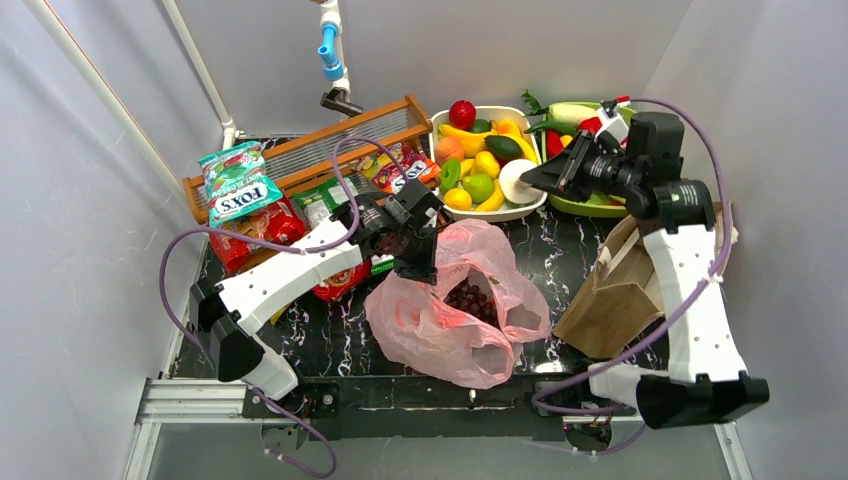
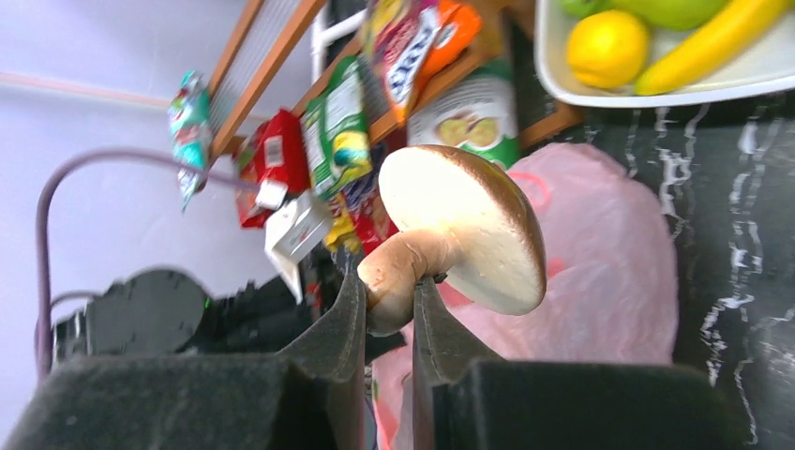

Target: Place the mixed food into the grocery bags and tie them

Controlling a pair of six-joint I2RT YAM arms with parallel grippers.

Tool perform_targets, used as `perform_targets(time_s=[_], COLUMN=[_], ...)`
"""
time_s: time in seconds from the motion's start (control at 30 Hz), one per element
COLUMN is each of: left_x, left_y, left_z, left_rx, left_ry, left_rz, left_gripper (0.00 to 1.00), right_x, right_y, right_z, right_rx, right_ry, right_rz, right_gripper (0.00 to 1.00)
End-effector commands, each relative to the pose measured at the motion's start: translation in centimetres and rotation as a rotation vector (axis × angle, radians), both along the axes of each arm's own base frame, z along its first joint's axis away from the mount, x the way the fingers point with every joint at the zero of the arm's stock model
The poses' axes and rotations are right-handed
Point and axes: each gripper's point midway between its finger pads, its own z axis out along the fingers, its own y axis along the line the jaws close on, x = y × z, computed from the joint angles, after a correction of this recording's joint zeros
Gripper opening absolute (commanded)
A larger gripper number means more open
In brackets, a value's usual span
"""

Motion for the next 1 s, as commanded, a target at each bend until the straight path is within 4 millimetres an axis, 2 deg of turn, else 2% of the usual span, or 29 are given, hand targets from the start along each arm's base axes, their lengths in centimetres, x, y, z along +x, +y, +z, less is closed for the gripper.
perform_targets(time_s=[0.0, 0.33, 0.5, 0.77, 0.97], left_x=[0.2, 0.6, 0.8, 1.3, 1.5], left_y=[-0.2, -0.9, -1.1, -1.9, -2.2], left_z=[1.4, 2.3, 2.7, 3.5, 4.0], left_rx=[-0.018, -0.045, -0.047, -0.057, -0.063], left_ry=[-0.008, -0.010, -0.016, -0.016, -0.017], left_rz=[0.007, 0.010, 0.013, 0.005, 0.000], left_gripper=[0.00, 0.00, 0.00, 0.00, 0.00], right_x=[-3.5, -9.4, -12.0, -14.4, -15.3], right_y=[2.4, 5.7, 6.7, 7.8, 7.8], right_z=[2.8, 3.2, 2.0, -1.6, -5.4], right_rx=[0.069, 0.124, 0.136, 0.123, 0.097], right_ry=[-0.140, -0.210, -0.213, -0.140, -0.064], right_rz=[0.125, 0.335, 0.418, 0.482, 0.483], right_gripper=[0.01, 0.01, 0.01, 0.01, 0.01])
